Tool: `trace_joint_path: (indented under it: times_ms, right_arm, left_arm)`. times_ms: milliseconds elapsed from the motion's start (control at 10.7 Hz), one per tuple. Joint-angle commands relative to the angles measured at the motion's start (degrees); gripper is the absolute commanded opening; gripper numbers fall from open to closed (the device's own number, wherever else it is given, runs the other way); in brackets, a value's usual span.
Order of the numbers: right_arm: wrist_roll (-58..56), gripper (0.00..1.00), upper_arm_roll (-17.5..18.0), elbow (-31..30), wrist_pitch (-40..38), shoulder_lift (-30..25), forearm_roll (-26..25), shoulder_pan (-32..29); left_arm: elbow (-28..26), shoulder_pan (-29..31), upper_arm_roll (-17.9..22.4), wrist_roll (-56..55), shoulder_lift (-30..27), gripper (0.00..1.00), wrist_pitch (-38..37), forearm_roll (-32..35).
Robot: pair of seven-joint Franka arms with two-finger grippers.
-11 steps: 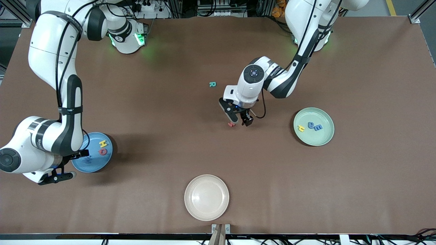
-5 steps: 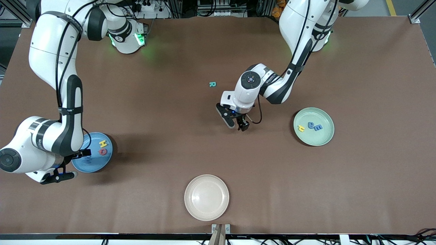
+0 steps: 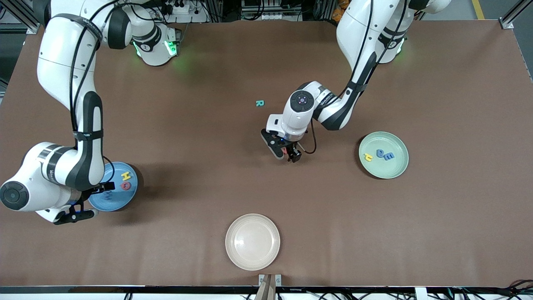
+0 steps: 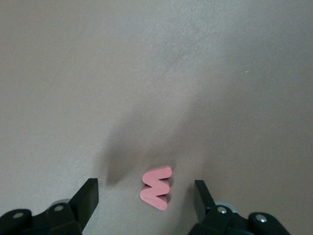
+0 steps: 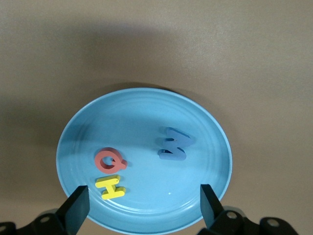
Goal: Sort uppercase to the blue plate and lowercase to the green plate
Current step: 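Lower the left gripper onto the pink w and grasp it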
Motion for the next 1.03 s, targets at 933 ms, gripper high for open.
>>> trace_joint_path:
  times_ms: [933]
  right_arm:
    - [-0.8,1.0,0.3,-2.3,-0.1,-2.0,0.7,0.3]
  left_arm:
    - [0.6,-1.3,1.1,-1.7,2.2,0.47,2.5,1.3]
